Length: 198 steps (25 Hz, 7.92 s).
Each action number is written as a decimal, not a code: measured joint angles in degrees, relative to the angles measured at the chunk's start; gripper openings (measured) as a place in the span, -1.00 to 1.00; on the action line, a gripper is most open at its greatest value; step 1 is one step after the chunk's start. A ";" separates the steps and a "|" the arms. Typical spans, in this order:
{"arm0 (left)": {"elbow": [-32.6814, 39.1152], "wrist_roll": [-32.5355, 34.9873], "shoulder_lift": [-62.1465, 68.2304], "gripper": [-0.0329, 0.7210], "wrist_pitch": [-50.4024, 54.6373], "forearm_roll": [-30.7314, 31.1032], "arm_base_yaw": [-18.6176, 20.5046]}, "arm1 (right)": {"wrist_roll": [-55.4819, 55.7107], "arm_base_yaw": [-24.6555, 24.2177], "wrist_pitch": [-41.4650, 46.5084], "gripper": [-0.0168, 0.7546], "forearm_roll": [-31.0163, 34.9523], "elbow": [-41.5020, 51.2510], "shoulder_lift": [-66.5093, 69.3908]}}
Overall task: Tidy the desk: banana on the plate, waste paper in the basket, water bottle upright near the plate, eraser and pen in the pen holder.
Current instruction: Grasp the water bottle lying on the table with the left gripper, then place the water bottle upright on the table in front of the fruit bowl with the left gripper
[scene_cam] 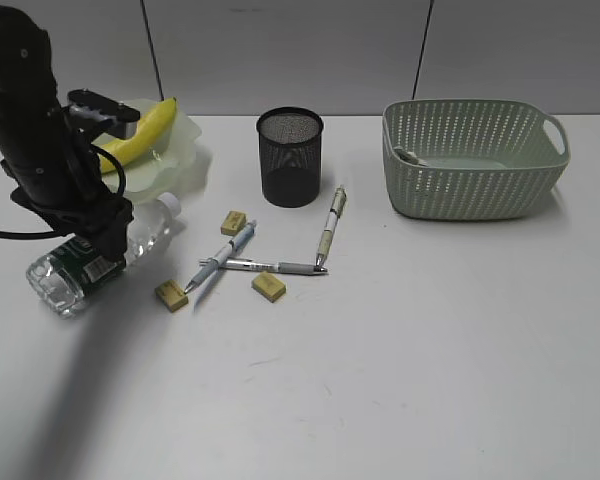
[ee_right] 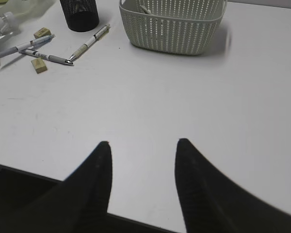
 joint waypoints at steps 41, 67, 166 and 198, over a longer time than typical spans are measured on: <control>4.82 0.11 -17.76 0.37 -5.18 -6.50 -2.77 | 0.00 0.00 -0.01 -0.05 0.00 0.00 0.00; 52.49 -13.38 -16.79 0.37 -105.36 -9.79 -2.63 | 0.00 0.00 0.05 -0.05 0.00 0.00 0.00; 47.20 -13.65 6.76 0.48 -117.95 -6.00 -1.84 | 0.05 0.00 0.00 -0.05 0.00 0.00 0.00; 57.94 -13.82 -4.35 0.64 -118.24 -4.46 -1.79 | 0.09 0.00 0.00 -0.05 0.00 0.00 0.00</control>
